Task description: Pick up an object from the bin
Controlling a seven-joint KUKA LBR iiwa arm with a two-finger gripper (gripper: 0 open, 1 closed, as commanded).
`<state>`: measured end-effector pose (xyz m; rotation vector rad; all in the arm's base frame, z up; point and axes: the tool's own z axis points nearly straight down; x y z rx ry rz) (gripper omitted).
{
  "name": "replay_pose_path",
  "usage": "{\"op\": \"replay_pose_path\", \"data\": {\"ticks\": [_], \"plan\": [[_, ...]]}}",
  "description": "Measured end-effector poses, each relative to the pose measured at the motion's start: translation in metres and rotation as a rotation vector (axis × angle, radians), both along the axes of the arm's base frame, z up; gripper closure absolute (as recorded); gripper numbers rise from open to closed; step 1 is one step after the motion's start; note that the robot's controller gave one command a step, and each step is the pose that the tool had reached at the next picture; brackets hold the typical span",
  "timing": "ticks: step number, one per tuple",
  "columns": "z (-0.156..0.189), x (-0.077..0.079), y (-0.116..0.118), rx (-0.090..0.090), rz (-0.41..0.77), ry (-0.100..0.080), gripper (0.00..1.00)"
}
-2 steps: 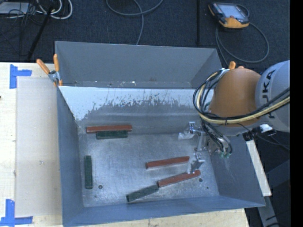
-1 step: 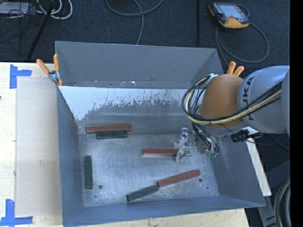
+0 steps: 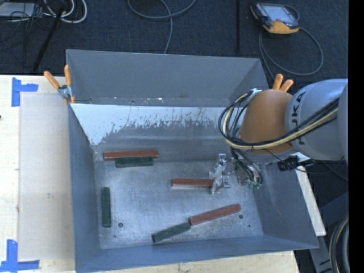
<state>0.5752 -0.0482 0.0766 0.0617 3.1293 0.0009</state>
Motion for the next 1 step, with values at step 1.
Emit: {"op": "replay_pose_path", "data": {"ticks": [1], "plan": [[0.1824,-0.0001,-0.0272,-0.003,0.043,0.002,1.00]]}}
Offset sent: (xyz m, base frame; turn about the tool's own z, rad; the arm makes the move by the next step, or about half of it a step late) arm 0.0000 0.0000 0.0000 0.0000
